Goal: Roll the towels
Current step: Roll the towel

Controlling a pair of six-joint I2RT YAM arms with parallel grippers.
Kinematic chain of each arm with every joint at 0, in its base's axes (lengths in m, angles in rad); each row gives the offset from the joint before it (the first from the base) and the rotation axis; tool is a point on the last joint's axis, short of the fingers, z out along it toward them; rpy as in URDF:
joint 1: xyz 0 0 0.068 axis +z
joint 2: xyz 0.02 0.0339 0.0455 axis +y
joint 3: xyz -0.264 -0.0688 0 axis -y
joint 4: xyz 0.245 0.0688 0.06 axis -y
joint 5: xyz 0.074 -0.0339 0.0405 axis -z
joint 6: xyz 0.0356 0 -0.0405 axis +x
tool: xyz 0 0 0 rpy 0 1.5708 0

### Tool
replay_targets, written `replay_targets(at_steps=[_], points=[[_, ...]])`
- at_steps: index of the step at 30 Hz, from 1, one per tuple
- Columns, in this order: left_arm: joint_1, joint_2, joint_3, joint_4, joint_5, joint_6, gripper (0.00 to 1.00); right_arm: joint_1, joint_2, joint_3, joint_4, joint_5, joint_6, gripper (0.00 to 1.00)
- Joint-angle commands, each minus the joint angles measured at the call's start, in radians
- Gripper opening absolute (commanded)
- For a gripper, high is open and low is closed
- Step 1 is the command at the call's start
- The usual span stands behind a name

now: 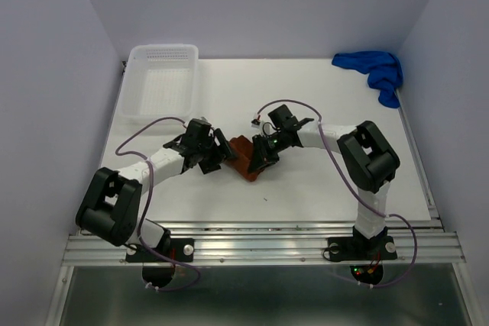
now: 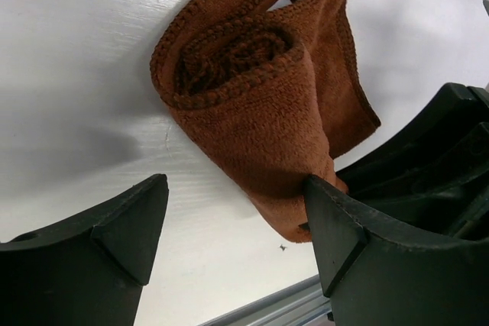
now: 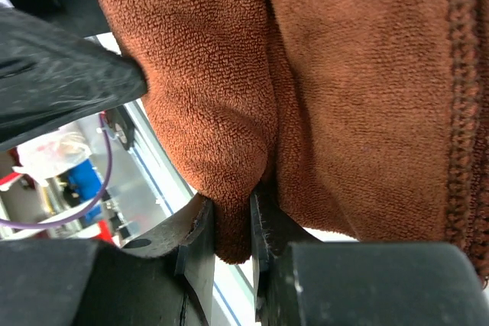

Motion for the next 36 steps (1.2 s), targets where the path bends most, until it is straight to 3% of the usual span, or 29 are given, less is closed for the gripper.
replay_targets(at_steps=[1, 7, 8, 10, 13, 17, 25, 27, 33, 36], points=[[-0.007, 0.049, 0.046, 0.044, -0.014, 0.019, 0.77, -0.021, 0.036, 0.02, -0.008, -0.019, 0.024, 0.01], [-0.008, 0.133, 0.112, 0.04, -0.018, 0.04, 0.67, -0.022, 0.048, 0.019, -0.011, -0.013, 0.009, 0.07], [-0.008, 0.145, 0.123, 0.028, -0.035, 0.046, 0.65, -0.022, 0.042, 0.02, -0.012, -0.007, 0.004, 0.21], [-0.008, 0.179, 0.149, -0.009, -0.047, 0.055, 0.57, -0.022, 0.031, 0.017, -0.014, 0.023, -0.017, 0.27], [-0.01, 0.226, 0.175, -0.048, -0.05, 0.081, 0.51, -0.022, -0.016, 0.019, -0.023, 0.063, -0.066, 0.5], [-0.018, 0.266, 0.18, -0.074, -0.058, 0.085, 0.49, -0.022, -0.104, 0.02, -0.026, 0.097, -0.112, 0.67], [-0.07, 0.314, 0.265, -0.167, -0.132, 0.089, 0.48, -0.002, -0.306, 0.0, -0.047, 0.318, -0.204, 0.74], [-0.082, 0.322, 0.282, -0.187, -0.139, 0.089, 0.48, 0.043, -0.341, -0.004, -0.049, 0.367, -0.226, 0.75], [-0.097, 0.334, 0.315, -0.232, -0.156, 0.072, 0.48, 0.22, -0.388, -0.033, 0.012, 0.71, -0.307, 0.75], [-0.1, 0.332, 0.322, -0.252, -0.155, 0.069, 0.48, 0.256, -0.386, -0.056, 0.054, 0.766, -0.31, 0.74]])
